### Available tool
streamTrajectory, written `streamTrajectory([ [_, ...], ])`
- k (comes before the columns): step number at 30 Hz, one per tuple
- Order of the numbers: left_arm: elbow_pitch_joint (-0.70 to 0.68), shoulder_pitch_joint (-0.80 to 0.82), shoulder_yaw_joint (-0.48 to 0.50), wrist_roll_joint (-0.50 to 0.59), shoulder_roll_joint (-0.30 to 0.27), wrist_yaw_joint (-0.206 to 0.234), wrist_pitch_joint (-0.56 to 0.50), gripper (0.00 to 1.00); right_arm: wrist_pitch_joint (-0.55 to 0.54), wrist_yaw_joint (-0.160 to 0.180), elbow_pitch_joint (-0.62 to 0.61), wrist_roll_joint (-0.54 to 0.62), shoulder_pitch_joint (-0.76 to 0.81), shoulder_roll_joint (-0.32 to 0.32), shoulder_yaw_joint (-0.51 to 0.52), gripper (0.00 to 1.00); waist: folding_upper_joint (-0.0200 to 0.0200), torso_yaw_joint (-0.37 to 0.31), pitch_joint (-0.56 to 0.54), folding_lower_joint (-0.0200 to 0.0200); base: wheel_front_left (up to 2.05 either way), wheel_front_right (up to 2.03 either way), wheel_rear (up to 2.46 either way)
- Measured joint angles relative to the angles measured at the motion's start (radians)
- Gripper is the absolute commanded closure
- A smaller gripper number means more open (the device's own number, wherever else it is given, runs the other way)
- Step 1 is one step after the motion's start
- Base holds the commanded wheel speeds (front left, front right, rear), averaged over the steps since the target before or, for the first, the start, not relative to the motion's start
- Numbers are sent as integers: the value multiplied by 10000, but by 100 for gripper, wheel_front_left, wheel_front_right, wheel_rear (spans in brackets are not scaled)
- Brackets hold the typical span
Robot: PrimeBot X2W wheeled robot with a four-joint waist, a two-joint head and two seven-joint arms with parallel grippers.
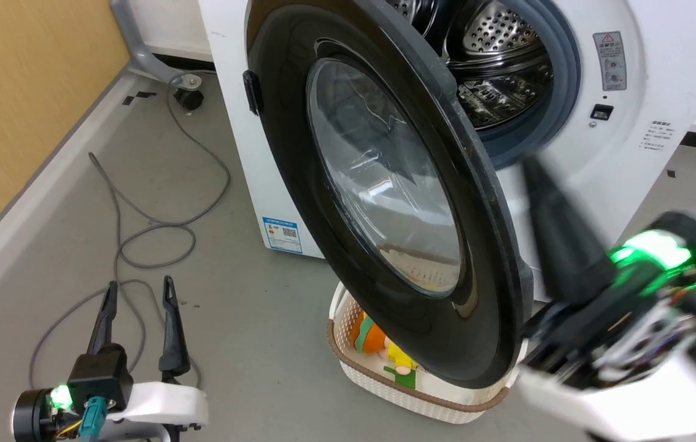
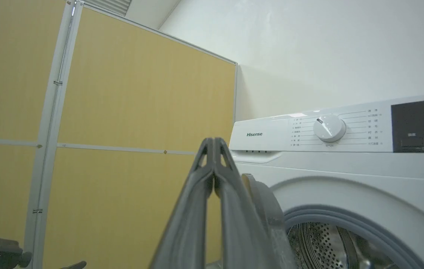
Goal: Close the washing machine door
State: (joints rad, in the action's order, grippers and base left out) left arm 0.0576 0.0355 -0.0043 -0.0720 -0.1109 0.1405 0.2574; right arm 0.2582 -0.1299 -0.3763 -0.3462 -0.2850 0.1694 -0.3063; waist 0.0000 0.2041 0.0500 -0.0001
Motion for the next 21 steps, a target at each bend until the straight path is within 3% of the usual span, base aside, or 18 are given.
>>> streamTrajectory([
  [7,25,-129,125,150,63,-29,0,0,2,0,765,-330,57,1208,-2148,100,0,-143,-92,0,0,0,0],
  [13,-17,-154,178,282,125,-27,0,0,-2,-2,2180,165,403,2025,-3413,100,0,-303,-116,0,0,0,0],
  [21,-88,-156,184,353,226,-36,0,0,-4,-2,3728,297,764,2303,-3331,100,0,-460,47,0,0,0,0],
])
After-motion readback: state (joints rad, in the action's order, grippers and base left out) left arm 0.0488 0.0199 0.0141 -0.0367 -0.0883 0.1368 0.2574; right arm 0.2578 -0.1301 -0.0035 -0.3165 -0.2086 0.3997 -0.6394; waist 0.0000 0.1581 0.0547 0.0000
